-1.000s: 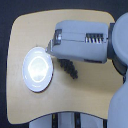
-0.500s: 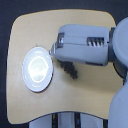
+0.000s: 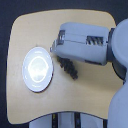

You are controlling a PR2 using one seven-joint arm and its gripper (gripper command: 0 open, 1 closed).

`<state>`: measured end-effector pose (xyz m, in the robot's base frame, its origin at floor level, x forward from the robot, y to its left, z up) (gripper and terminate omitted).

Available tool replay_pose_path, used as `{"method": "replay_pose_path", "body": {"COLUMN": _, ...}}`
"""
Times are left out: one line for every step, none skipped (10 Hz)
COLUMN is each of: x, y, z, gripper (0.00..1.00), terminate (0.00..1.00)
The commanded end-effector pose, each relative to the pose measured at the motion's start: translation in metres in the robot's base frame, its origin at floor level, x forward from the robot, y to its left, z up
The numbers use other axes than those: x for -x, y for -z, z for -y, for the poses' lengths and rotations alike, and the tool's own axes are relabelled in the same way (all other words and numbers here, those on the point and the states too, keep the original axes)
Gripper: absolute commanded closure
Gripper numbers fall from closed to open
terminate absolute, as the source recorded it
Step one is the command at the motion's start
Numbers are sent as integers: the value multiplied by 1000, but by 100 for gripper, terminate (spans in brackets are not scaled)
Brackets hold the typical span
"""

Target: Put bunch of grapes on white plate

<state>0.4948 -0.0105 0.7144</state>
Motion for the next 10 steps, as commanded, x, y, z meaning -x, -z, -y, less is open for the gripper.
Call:
{"method": "replay_pose_path", "body": {"x": -7, "y": -9, "z": 9, "gripper": 100, "terminate": 0}}
{"method": "replay_pose_path", "body": {"x": -5, "y": -11, "z": 12, "gripper": 100, "terminate": 0}}
{"method": "replay_pose_path", "body": {"x": -1, "y": -13, "z": 15, "gripper": 100, "terminate": 0}}
{"method": "replay_pose_path", "body": {"x": 3, "y": -13, "z": 17, "gripper": 100, "terminate": 0}}
{"method": "replay_pose_path", "body": {"x": 9, "y": -15, "z": 15, "gripper": 100, "terminate": 0}}
{"method": "replay_pose_path", "body": {"x": 11, "y": -18, "z": 15, "gripper": 100, "terminate": 0}}
{"method": "replay_pose_path", "body": {"x": 13, "y": -20, "z": 17, "gripper": 100, "terminate": 0}}
{"method": "replay_pose_path", "body": {"x": 14, "y": -22, "z": 21, "gripper": 100, "terminate": 0}}
{"method": "replay_pose_path", "body": {"x": 15, "y": -24, "z": 22, "gripper": 100, "terminate": 0}}
{"method": "replay_pose_path", "body": {"x": 16, "y": -24, "z": 22, "gripper": 100, "terminate": 0}}
